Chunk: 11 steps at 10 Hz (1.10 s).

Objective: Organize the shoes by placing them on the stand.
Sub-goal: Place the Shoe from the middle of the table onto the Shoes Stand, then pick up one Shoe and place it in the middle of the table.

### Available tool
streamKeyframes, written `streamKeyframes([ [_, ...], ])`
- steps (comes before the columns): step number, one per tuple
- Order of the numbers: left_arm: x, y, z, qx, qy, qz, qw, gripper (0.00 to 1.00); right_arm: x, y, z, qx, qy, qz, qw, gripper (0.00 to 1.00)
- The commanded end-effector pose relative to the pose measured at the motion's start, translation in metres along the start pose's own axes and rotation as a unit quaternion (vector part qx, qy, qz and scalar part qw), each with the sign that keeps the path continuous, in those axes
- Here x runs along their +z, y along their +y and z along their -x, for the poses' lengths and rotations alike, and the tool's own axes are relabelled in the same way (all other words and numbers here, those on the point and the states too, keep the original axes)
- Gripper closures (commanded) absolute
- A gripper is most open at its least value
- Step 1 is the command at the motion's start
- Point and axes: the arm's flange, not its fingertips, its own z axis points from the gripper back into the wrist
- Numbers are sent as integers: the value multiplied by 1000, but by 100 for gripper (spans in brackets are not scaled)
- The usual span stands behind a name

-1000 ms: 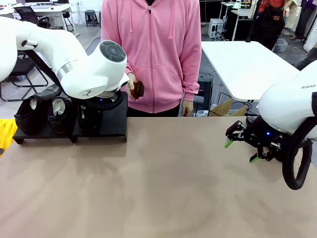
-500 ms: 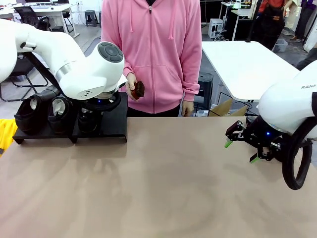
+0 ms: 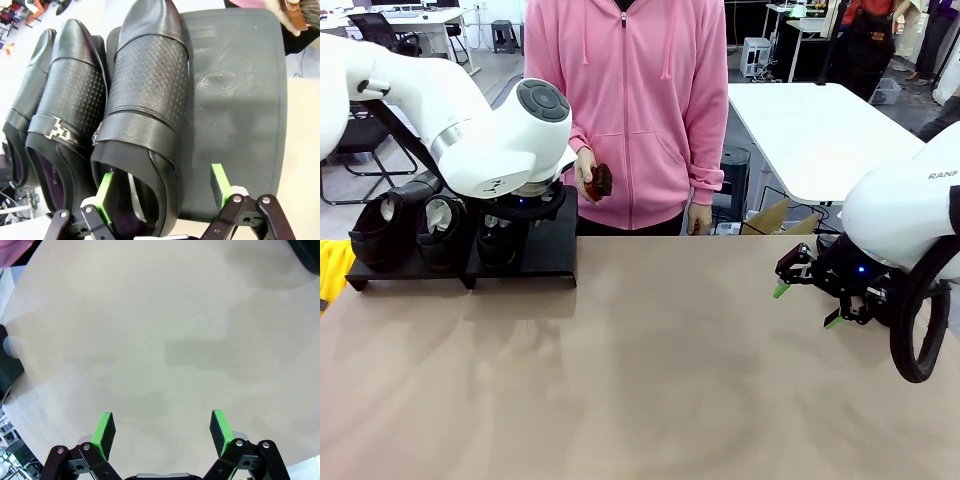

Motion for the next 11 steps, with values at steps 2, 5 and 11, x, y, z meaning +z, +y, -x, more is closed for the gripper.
streamKeyframes([
  [2, -3, 2, -2, -3, 1, 0, 1000, 7, 0, 0, -1, 3, -4, 1, 1000, 0],
  [5, -3, 2, -2, -3, 1, 0, 1000, 7, 0, 0, -1, 3, -4, 1, 1000, 0],
  [11, 54, -3, 7, -18, -66, -3, 998, 7, 0, 0, -1, 3, -4, 1, 1000, 0],
])
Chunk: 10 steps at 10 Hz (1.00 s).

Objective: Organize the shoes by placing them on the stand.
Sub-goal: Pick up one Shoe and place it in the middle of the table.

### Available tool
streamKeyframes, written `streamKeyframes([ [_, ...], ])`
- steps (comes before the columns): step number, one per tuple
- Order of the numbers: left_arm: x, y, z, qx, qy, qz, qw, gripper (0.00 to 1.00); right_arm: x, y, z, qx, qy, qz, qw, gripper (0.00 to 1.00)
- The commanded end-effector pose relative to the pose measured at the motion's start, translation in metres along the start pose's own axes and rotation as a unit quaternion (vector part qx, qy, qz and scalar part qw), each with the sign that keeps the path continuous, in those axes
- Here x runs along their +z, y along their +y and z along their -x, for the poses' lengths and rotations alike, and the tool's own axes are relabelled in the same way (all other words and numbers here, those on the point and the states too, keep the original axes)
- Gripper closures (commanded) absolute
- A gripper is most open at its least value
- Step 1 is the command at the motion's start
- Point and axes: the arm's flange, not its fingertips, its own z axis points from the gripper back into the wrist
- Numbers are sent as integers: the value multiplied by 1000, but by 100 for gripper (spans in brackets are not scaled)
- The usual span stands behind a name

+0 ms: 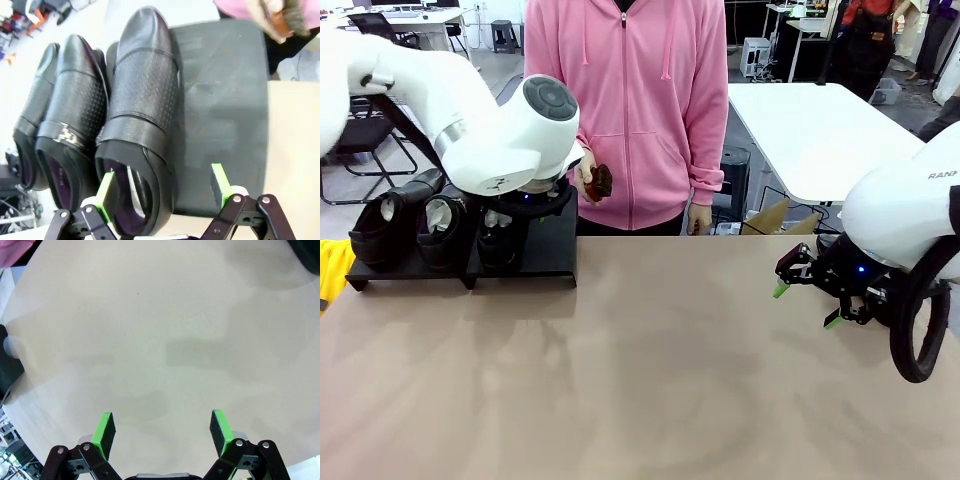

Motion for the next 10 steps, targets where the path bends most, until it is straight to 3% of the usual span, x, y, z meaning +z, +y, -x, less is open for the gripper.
streamKeyframes([
  [1, 48, 3, 13, -3, -50, 10, 999, 7, 0, 0, -1, 3, -4, 1, 1000, 0],
  [3, 89, -12, 31, -19, -85, 46, 995, 7, 0, 0, -1, 3, -4, 1, 1000, 0],
  [4, 107, -20, 39, -47, -68, 71, 994, 7, 0, 0, -1, 3, -4, 1, 1000, 0],
  [6, 135, -36, 62, -72, 10, 120, 990, 7, 0, 0, -1, 3, -4, 1, 1000, 0],
  [8, 151, -52, 84, -143, 64, 188, 970, 7, 0, 0, -1, 3, -4, 1, 1000, 0],
  [10, 149, -61, 97, -163, 112, 245, 949, 7, 0, 0, -1, 3, -4, 1, 1000, 0],
])
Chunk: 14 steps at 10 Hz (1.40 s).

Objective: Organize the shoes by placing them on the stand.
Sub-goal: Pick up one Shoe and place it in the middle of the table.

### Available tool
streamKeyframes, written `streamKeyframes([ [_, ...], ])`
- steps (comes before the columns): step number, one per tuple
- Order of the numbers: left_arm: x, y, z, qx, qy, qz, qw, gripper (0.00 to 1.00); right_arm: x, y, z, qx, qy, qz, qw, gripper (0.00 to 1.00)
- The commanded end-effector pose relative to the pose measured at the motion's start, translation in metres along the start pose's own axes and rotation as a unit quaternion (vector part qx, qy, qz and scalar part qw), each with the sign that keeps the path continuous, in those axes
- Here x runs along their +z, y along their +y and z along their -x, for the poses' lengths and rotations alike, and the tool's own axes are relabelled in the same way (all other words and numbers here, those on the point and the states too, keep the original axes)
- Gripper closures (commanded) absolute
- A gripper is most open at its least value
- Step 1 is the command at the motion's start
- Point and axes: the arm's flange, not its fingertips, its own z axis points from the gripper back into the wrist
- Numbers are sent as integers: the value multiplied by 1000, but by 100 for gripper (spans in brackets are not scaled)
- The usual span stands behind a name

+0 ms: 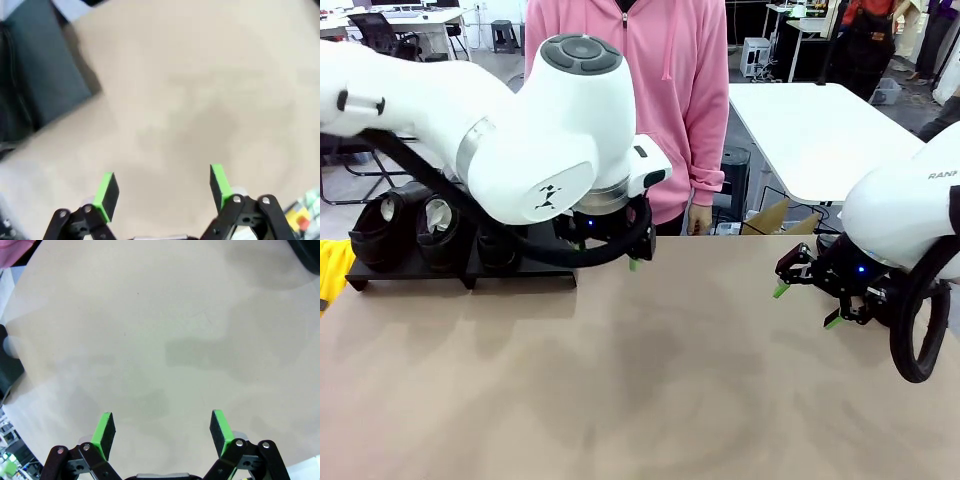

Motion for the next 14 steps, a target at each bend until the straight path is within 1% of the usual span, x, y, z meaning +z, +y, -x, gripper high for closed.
streamKeyframes([
  [1, 0, 21, 7, 3, 44, 46, 998, 7, 0, 0, -1, 3, -4, 1, 1000, 0],
  [2, -10, 34, 4, 29, 55, 76, 995, 7, 0, 0, -1, 3, -4, 1, 1000, 0],
  [3, -26, 56, -7, 77, 60, 78, 992, 7, 0, 0, -1, 3, -4, 1, 1000, 0],
  [4, -8, 8, 1, 8, 37, 55, 998, 7, 0, 0, -1, 3, -4, 1, 1000, 0],
  [7, -8, 8, 1, 8, 37, 55, 998, 7, 0, 0, 0, 0, 0, 0, 1000, 0],
  [8, -8, 8, 1, 8, 37, 55, 998, 7, 7, 18, -25, 28, -57, 27, 998, 0],
  [9, -8, 8, 1, 8, 37, 55, 998, 7, 16, 30, -55, 44, -67, 51, 995, 0],
  [10, -8, 8, 1, 8, 37, 55, 998, 7, 18, 39, -81, 76, -68, 97, 990, 0],
  [11, -8, 8, 1, 8, 37, 55, 998, 7, 22, 48, -108, 102, -71, 113, 986, 0],
  [12, -8, 8, 1, 8, 37, 55, 998, 7, 23, 48, -126, 144, -56, 118, 981, 0],
  [14, -8, 8, 1, 8, 37, 55, 998, 7, 18, 37, -163, 190, -61, 157, 967, 0],
])
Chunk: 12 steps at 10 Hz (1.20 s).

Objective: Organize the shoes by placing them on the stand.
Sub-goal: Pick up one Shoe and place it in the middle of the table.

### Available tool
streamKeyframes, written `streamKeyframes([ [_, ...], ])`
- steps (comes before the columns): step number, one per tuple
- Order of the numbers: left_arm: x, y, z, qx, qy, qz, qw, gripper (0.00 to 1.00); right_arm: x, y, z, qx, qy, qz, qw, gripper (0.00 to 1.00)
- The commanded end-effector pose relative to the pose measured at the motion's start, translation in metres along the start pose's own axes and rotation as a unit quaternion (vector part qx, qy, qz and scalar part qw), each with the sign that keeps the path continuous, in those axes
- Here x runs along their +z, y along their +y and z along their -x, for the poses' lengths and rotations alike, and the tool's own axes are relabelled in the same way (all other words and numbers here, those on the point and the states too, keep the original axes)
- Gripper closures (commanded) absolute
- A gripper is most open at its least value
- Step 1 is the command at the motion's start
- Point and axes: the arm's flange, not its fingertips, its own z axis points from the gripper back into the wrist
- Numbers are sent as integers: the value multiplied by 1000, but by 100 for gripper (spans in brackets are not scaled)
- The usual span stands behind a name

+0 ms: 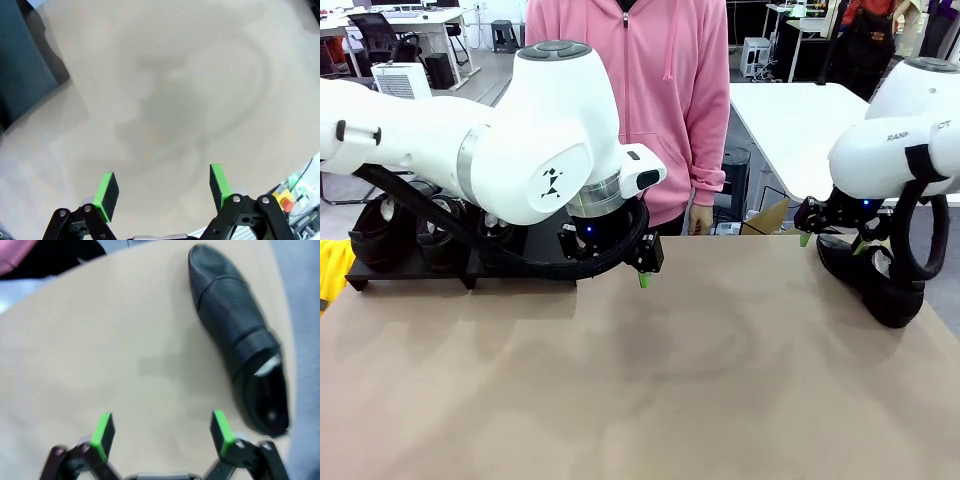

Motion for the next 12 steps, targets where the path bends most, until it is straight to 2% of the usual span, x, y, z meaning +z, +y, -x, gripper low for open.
streamKeyframes([
  [1, 2, 1, 1, 3, -4, -10, 1000, 7, -3, -15, -17, 43, 2, 10, 999, 0],
  [2, 2, 1, 1, 3, -4, -10, 1000, 7, -2, -23, -16, 55, 5, 2, 998, 0],
  [3, 2, 1, 1, 3, -4, -10, 1000, 7, 5, -23, -16, -24, 1, -25, 999, 0],
  [4, 2, 1, 1, 3, -4, -10, 1000, 7, -9, -17, -16, 37, 4, 8, 999, 0],
  [6, 2, 1, 1, 3, -4, -10, 1000, 7, -7, -24, -18, 21, 4, 0, 1000, 0],
  [9, 2, 1, 1, 3, -4, -10, 1000, 7, 0, -52, -9, 97, 12, 36, 995, 0],
  [12, 2, 1, 1, 3, -4, -10, 1000, 7, -10, -68, -6, 155, 42, 23, 987, 0],
])
